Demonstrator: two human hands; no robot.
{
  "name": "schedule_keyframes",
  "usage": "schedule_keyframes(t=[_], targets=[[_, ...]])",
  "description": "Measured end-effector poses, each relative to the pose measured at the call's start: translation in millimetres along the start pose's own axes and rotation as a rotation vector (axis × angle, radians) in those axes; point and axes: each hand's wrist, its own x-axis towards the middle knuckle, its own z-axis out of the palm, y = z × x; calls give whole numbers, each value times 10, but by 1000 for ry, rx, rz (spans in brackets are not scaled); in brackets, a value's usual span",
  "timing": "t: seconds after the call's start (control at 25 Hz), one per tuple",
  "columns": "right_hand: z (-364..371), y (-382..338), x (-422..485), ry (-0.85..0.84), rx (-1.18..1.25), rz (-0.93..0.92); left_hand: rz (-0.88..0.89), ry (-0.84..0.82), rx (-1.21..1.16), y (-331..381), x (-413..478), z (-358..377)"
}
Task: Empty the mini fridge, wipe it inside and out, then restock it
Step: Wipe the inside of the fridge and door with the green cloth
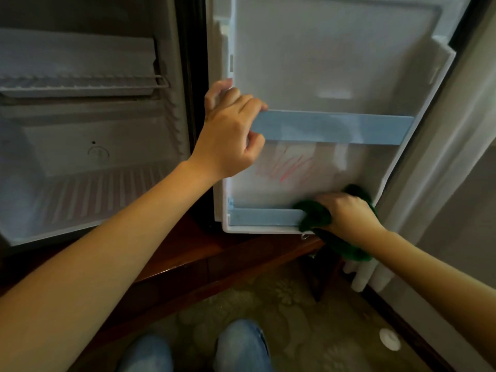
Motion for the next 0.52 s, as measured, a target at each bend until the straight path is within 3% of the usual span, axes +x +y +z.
schedule_keyframes(t=[0.24,0.4,0.52], targets=[[20,-478,58,24,-38,63,-15,-3,-1,42,-7,-35],[226,-1270,429,23,-63,-13,-6,-35,54,43,-6,1],[283,-1323,448,105,-87,-54,-34,-47,85,43,-12,-5]])
